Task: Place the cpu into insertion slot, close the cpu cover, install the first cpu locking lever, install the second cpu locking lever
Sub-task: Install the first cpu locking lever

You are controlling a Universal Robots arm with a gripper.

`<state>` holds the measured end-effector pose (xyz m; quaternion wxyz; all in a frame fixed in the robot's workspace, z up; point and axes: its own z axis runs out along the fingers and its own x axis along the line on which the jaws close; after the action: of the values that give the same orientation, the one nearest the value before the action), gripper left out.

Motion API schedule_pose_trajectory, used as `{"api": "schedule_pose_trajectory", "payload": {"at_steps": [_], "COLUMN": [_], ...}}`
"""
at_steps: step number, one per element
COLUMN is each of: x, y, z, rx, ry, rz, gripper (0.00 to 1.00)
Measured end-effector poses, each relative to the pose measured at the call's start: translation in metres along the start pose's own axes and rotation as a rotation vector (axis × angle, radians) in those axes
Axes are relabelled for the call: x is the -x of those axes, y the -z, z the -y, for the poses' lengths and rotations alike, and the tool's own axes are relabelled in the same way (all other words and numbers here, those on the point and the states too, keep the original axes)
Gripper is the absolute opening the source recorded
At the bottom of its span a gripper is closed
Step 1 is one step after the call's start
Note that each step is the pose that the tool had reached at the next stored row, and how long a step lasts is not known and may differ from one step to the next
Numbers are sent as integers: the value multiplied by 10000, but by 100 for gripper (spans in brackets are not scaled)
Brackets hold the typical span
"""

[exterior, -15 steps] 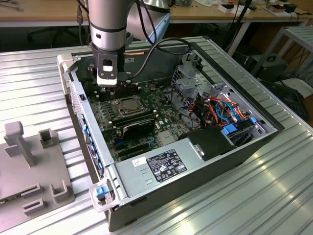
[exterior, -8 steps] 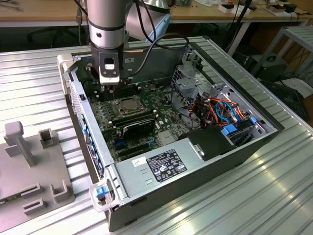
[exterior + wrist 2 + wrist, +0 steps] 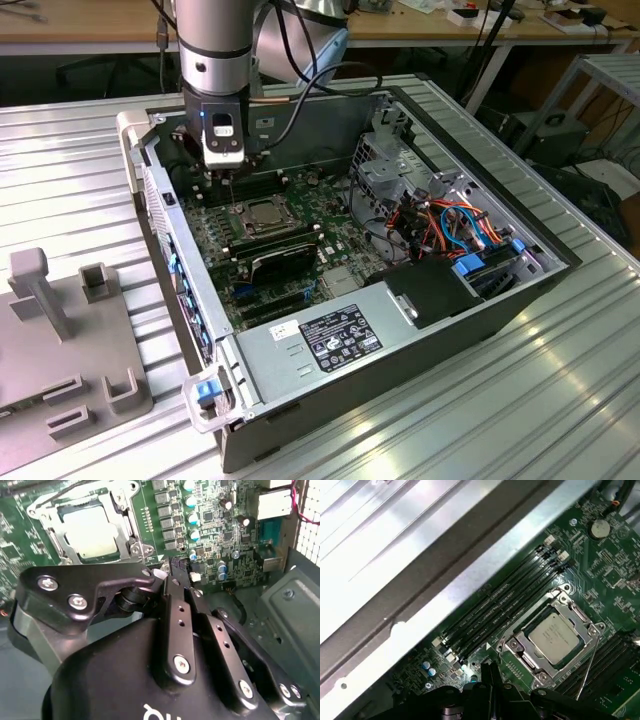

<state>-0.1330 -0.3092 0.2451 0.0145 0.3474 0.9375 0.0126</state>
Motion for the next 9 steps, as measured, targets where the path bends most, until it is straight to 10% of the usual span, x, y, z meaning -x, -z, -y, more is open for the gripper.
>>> {"api": "schedule_pose_trajectory", "payload": {"at_steps": [9], "x": [-63], "y": [29], "z": [-74], "rx": [18], "ry": [1113], "rz": [-36], "gripper": [11]}}
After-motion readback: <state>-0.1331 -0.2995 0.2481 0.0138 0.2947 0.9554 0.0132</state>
